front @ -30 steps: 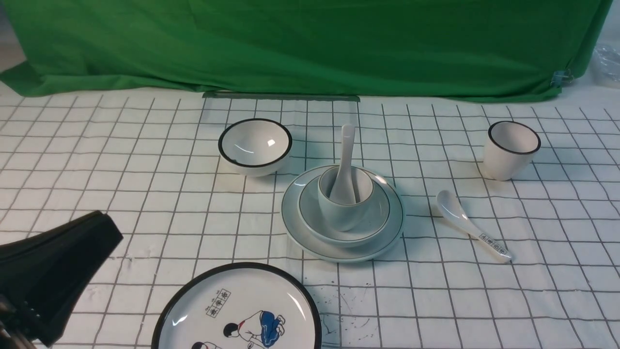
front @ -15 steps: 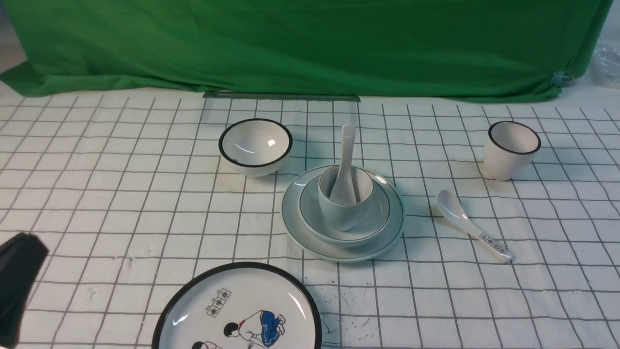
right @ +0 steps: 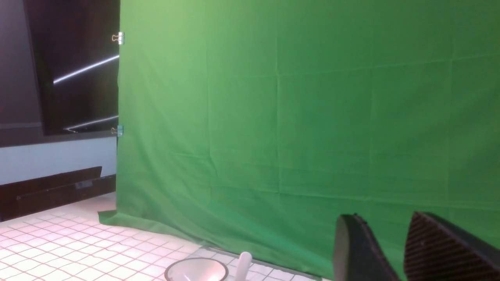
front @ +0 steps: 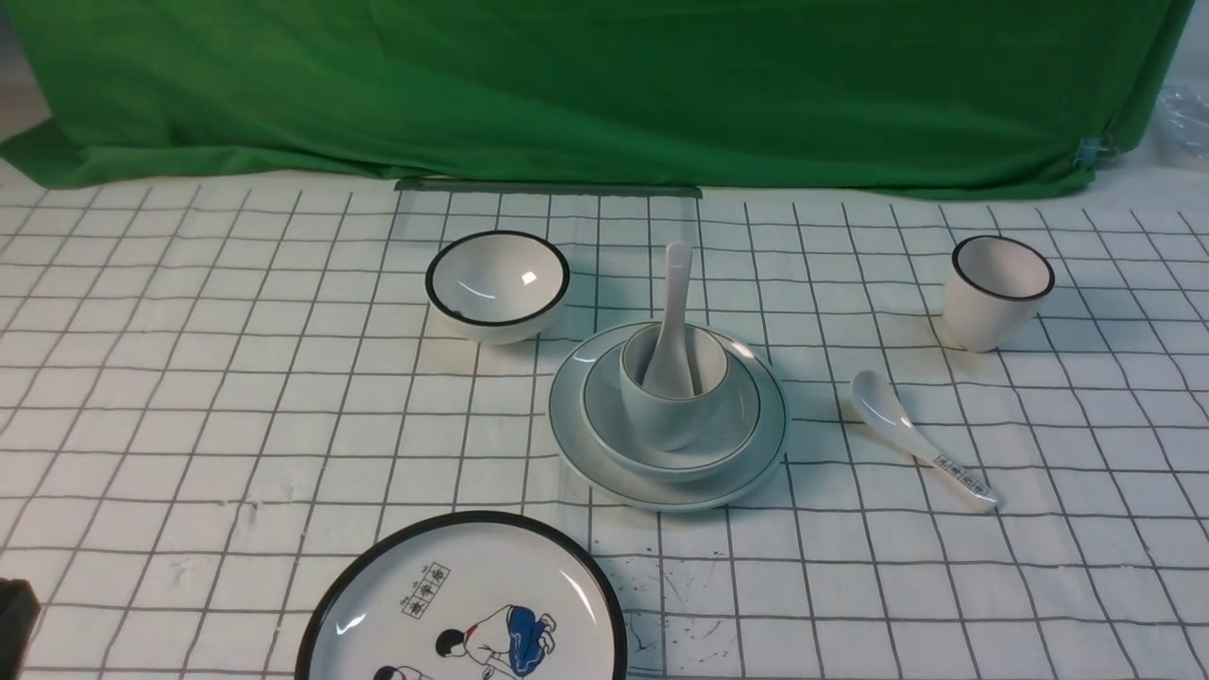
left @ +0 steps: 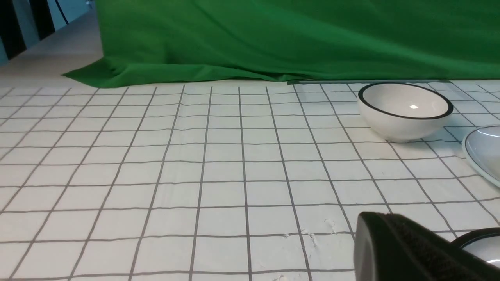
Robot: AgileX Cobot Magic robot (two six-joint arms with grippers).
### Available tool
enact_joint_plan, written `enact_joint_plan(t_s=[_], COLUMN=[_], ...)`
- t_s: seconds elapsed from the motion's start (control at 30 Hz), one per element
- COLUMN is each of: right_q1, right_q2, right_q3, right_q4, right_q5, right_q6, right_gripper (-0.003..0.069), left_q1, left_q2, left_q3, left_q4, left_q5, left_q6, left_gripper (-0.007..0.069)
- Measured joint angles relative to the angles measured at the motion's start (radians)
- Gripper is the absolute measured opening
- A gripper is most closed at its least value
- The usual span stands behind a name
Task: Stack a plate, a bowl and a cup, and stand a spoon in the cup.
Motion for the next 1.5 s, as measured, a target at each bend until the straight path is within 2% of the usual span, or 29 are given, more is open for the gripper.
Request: enact_joint_plan(t_s=[0.77,0.97,1.1,1.23,1.5], right_q1=[-0.001,-0.131,-0.308,-0.43,-0.462], right_q2=[0.0,0.0,0.002,0.002,0.002], right_q3=[0.0,0.019,0.141,0.262,0.272], right_q4=[0.0,-0.001,-0.007,-0.007,-0.007], right_q5=[0.0,0.151,0.231,0.271,0.322], right_q6=[-0.002,-0.006,-0.055,-0.052,-0.023], right_gripper=[0.0235,0.0235,0.0237,0.0237,0.0237], left_q1=[0.001,0.001,0.001,0.001,0.001], left_q2=[0.0,0.0,0.0,0.0,0.0], left_q3=[0.0,0.0,0.0,0.0,0.0], left_q4=[0.0,0.0,0.0,0.001,0.001], left_q5=[0.001,0.001,0.001,0.001,0.002], left_q6=[0.005,0.005,0.005,0.009,0.01], left_gripper=[0.0002,0.0002,0.0002,0.0003,0.0003])
